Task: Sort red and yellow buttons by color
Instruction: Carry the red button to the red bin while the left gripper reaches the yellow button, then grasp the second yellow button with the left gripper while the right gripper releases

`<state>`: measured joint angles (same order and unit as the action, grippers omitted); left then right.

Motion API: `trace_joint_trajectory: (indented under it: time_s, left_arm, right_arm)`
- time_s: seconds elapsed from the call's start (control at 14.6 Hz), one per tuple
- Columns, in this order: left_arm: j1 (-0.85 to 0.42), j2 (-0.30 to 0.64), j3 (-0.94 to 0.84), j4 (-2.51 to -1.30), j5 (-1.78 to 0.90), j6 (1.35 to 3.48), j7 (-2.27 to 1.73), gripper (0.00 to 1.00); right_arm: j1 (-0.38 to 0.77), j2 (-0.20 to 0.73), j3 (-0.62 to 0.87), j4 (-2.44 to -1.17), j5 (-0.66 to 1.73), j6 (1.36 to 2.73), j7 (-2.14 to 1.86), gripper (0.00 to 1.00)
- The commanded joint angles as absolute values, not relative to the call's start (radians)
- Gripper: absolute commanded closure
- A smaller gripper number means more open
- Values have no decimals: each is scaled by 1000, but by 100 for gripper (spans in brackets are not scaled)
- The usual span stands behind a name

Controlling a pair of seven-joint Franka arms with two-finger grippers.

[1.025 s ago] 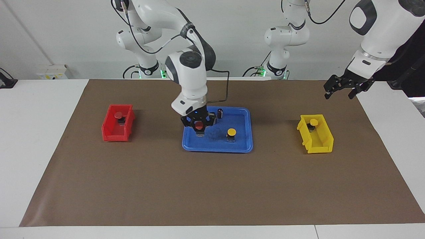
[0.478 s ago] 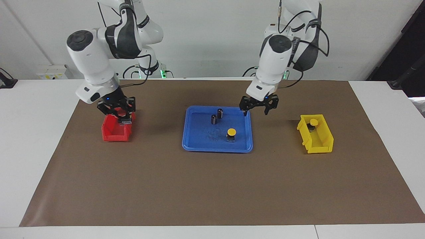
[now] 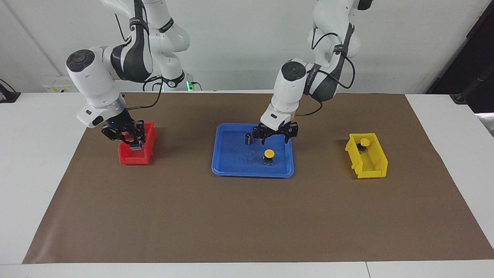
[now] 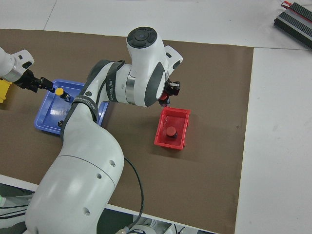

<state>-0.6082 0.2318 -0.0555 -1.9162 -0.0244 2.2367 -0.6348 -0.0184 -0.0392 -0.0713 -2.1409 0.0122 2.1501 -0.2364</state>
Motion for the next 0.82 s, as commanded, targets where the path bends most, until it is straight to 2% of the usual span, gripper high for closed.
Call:
trace_joint_trajectory:
  time_s: [0.0,0.14,0.34,0.41,0.55,0.62,0.75]
  left_arm:
    - [-623,271,-37,-1908,-34,2287,-646,0]
    - [-621,281,-37,-1901,-34,2295,-646,4]
    - [-618,282,-38,-1901,-35,2295,-647,19]
    - [-617,282,-38,-1901,-37,2295,-649,34]
    - [-614,284,-38,-1899,-37,2299,-682,84]
    - [-615,284,-38,-1899,-38,2315,-695,95]
    - [-617,288,-38,-1894,-43,2321,-725,98]
  right_arm:
    - [-70,-51,-58,-2186,26,2201,-307,88]
    - [-75,-41,-58,-2209,26,2236,-299,88]
    - [-74,-16,-57,-2241,26,2290,-296,88]
    - [-78,-6,-57,-2249,26,2311,-301,88]
    - [-71,-8,-57,-2264,26,2318,-290,88]
    - [-69,-11,-57,-2272,26,2318,-288,88]
    - [-72,-2,-57,-2290,26,2347,-291,88]
